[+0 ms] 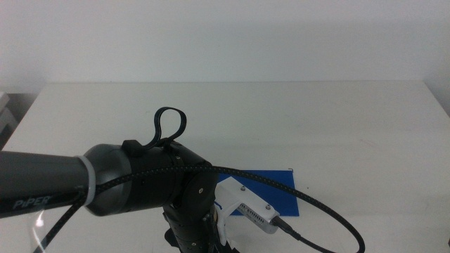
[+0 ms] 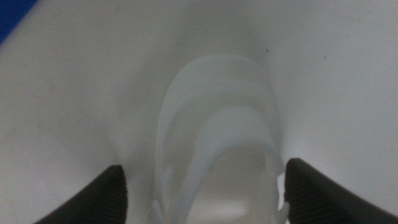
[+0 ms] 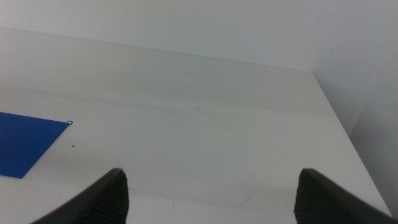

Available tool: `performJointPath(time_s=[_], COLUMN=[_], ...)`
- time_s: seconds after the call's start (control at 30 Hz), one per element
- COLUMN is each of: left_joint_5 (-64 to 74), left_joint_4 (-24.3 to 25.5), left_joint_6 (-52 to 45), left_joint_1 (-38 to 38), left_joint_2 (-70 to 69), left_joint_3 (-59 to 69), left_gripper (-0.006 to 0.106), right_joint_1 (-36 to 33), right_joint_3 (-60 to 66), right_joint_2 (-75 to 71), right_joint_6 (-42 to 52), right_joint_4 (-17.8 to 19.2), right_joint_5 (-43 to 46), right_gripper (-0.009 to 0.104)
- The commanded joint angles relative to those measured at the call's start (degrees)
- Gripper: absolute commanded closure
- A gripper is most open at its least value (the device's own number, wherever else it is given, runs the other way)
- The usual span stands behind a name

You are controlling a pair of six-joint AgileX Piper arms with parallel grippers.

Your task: Use one arm to grab the shoe from the table and place it on the mat.

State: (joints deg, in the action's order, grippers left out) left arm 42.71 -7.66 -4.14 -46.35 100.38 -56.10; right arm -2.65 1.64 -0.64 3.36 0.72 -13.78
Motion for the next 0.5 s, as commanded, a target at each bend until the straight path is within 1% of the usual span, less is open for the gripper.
performJointPath(time_s=[0.0, 0.03, 0.23, 0.3, 0.4, 0.47], left_joint_5=[-0.1, 0.2, 3.0, 4.9, 8.1, 10.5], left_joint_4=[-1.3, -1.3, -1.2, -1.2, -1.0, -0.4], left_joint_6=[0.0, 0.0, 0.6, 0.7, 0.2, 0.2], left_joint_1=[-0.4, -0.4, -0.4, -0.4, -0.3, -0.3], left_joint_2=[-2.4, -2.4, -2.7, -2.7, -2.7, -2.7], left_joint_3=[-1.4, -1.4, -1.9, -2.7, -5.4, -7.4], left_gripper=[0.027, 0.031, 0.071, 0.081, 0.094, 0.100], right_joint_1=[0.1, 0.1, 0.1, 0.1, 0.1, 0.1], right_joint_3=[0.3, 0.3, 0.3, 0.3, 0.3, 0.3], right_joint_2=[0.2, 0.2, 0.2, 0.2, 0.2, 0.2], right_joint_6=[0.6, 0.6, 0.6, 0.6, 0.6, 0.6], right_joint_4=[0.6, 0.6, 0.6, 0.6, 0.6, 0.6], right_joint_5=[4.2, 4.2, 4.2, 4.2, 4.2, 4.2], right_gripper=[0.017, 0.017, 0.017, 0.017, 0.017, 0.017])
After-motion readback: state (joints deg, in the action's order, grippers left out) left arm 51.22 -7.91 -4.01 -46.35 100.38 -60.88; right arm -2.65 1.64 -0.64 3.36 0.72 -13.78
